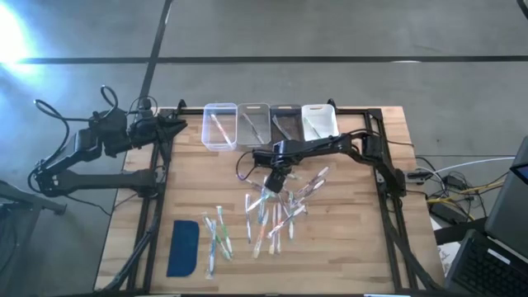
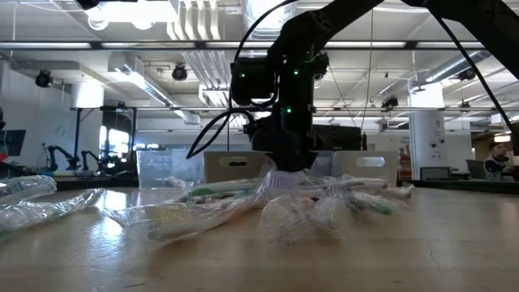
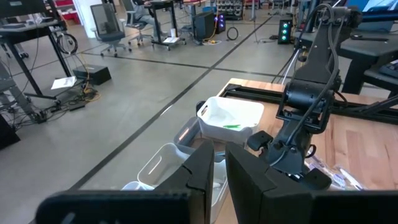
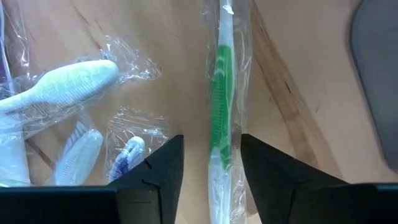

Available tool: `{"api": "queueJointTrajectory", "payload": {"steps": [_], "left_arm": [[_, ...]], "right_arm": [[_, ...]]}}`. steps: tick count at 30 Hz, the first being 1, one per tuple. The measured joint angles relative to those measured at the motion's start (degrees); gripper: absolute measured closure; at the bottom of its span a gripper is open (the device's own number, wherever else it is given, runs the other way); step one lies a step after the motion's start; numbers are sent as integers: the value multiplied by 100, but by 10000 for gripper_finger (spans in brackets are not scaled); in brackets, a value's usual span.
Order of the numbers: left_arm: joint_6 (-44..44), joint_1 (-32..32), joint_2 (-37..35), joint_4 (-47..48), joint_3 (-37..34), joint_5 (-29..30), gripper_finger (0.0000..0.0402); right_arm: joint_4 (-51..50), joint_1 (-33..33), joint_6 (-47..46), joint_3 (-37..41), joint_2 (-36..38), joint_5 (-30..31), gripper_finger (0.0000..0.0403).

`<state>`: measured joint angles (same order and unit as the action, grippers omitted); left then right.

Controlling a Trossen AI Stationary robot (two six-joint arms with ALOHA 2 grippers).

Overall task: Pick & Place Toothbrushes
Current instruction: Put the green toothbrush into the white bin

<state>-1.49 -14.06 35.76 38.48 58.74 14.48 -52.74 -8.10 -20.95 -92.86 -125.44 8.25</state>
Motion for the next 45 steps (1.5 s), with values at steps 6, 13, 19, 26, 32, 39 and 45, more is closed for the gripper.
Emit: {"api": "queueJointTrajectory", "payload": {"steps": [6,13,19,26,32,39,45], "left_arm": [[0,0,0,-2,0,0,355],[1,0,-1,0,0,0,355],[0,1,-1,-1,0,0,355],[0,0,-2,-1,0,0,355],[0,0,-2,0,0,2,355],[0,2,-2,0,0,0,355],[0,0,-1,0,0,0,355]], "right_arm": [[23,0,20,29,3,-17,303],[24,0,58,31,3,-110,376],[1,-9,171,55,119,-181,383],[80,-16,177,53,596,-195,383],[125,-16,210,53,1117,-216,384],[185,-9,155,49,1794,-227,384],[185,-43,-92,48,2331,-223,384]]}}
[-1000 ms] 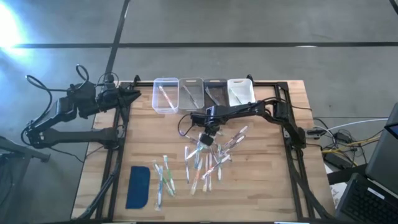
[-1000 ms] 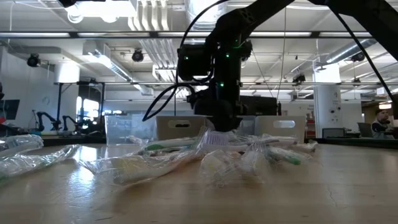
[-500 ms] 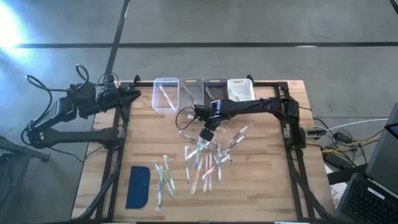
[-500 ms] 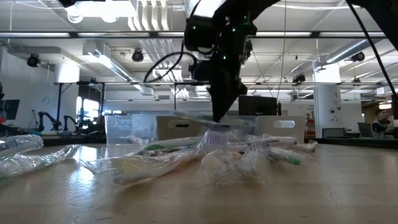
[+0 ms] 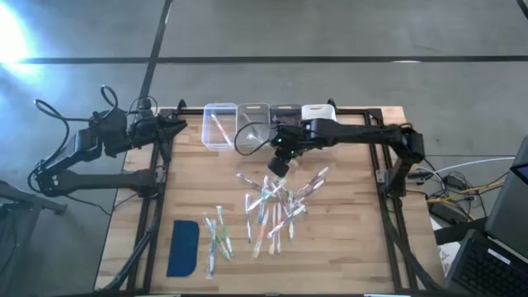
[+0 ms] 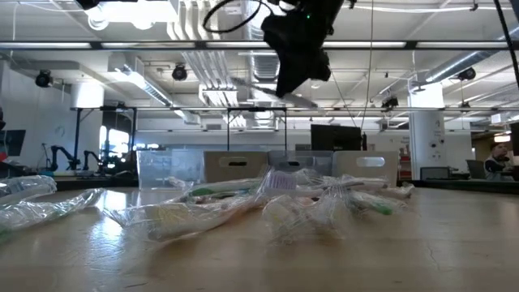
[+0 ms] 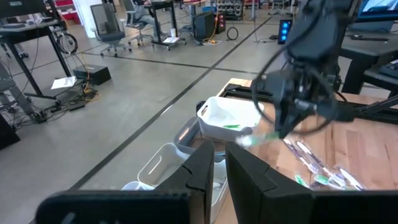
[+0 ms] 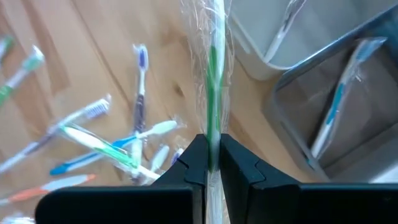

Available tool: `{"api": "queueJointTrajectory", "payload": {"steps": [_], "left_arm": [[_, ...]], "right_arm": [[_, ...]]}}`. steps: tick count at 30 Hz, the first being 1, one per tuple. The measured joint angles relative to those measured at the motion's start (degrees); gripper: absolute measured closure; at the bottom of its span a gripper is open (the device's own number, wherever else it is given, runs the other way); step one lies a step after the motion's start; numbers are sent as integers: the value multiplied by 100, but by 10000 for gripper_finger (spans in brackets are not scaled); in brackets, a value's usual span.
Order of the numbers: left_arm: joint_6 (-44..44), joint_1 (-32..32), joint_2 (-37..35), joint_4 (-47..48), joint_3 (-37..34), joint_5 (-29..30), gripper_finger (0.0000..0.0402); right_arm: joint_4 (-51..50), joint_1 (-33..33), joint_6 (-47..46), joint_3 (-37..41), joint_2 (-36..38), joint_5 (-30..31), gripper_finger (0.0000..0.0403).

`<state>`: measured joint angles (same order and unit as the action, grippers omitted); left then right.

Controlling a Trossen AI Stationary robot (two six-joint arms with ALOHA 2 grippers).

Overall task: Pick & Place Toothbrushes
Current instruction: Put the green toothbrush into the white bin

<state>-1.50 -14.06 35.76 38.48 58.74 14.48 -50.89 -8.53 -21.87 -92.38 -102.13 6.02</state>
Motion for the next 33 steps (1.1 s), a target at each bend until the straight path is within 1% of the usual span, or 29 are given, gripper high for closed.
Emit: {"api": "queueJointTrajectory", "payload": {"steps": [3,5,9,13,19,25,33], "left_arm": [[2,2,-1,0,0,0,355],[0,0,-1,2,0,0,355],[0,1,0,7,0,1,355],[0,0,0,11,0,2,355],[1,0,-1,11,0,0,355],[1,1,0,12,0,1,355],[0,2,1,13,0,0,355]], "right_arm": [[-72,-33,-102,-2,263,96,382],[-218,-60,-107,-2,431,323,382],[-719,-188,-277,-3,735,737,382],[-1240,-394,-475,-7,992,938,382],[-1655,-709,-537,-7,1278,1067,381],[-1730,-1116,-505,54,1461,1071,381],[-1780,-1653,-344,242,1484,1069,381]]}}
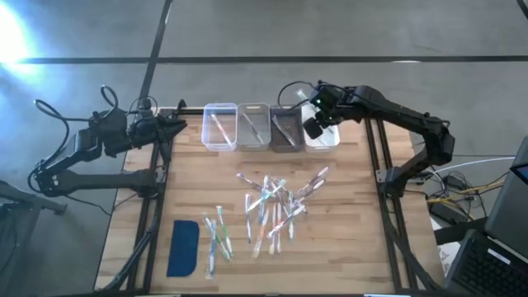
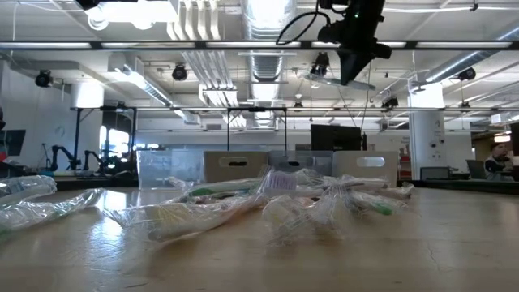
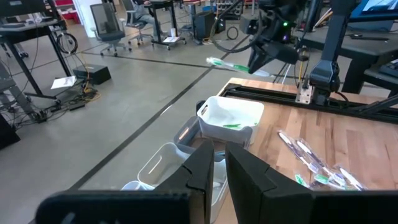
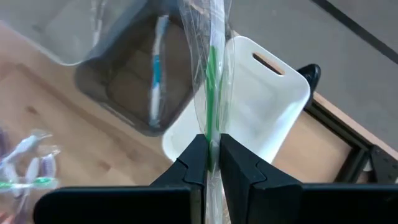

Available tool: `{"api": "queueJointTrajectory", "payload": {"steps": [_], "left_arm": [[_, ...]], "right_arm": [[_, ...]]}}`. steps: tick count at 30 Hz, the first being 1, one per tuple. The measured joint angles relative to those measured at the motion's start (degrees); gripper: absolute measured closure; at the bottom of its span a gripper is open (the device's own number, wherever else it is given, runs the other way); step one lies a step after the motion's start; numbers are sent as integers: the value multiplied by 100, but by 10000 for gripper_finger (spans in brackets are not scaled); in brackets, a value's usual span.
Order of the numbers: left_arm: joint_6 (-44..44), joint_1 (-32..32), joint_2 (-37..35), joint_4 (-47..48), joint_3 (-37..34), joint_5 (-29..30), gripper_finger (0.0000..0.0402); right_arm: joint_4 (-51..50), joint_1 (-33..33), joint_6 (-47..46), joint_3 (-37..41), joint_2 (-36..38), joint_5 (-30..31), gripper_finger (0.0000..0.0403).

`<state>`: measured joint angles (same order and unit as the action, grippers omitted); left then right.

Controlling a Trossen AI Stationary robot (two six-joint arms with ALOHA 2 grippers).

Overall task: Pick & Place Toothbrushes
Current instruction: Put the green toothbrush into the white bin

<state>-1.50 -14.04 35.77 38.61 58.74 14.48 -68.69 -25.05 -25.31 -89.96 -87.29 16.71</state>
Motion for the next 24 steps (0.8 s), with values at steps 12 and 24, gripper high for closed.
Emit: {"api": "queueJointTrajectory", "payload": {"steps": [12,24], "left_arm": [[0,-2,-2,0,0,0,355],[0,-2,-1,1,0,0,355]], "right_arm": [[256,-569,27,881,-9,-326,381],[1281,-1098,23,1784,-33,-796,381]]}}
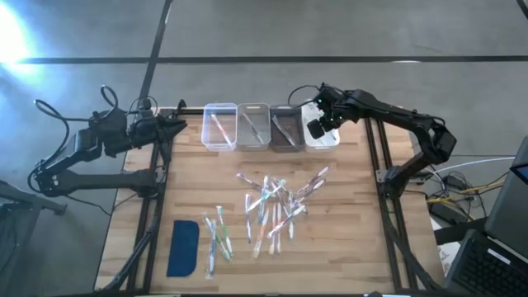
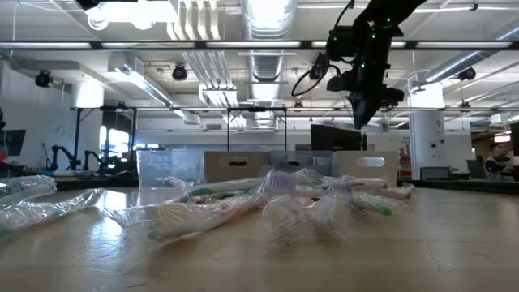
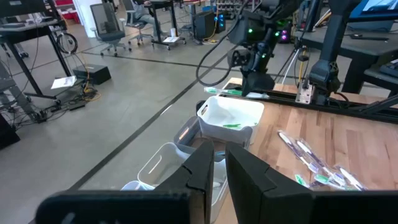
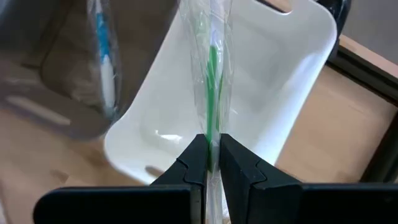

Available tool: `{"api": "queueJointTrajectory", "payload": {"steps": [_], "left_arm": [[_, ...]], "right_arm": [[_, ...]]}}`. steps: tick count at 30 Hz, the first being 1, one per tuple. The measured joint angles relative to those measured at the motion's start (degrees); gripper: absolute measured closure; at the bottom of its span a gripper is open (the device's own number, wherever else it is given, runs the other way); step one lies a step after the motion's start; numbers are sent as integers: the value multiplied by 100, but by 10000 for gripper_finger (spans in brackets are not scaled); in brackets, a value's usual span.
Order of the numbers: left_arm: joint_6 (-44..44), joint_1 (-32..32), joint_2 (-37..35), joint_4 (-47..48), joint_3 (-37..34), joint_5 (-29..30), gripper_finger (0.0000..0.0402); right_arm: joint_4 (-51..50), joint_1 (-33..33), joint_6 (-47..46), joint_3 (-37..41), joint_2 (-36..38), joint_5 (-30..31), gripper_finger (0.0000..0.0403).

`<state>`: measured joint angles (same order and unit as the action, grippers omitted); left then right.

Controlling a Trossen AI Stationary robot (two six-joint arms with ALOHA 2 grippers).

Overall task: Pick & Place Toothbrushes
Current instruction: Put the green toothbrush into the white bin

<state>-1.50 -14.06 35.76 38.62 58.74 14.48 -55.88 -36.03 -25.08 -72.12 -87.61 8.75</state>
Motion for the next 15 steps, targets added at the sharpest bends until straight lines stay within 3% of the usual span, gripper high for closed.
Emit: {"api": "queueJointTrajectory", "payload": {"steps": [15], "left_arm": [[0,2,-1,-1,0,1,355]], "right_arm": [[299,-175,306,4,-522,-4,381]]}}
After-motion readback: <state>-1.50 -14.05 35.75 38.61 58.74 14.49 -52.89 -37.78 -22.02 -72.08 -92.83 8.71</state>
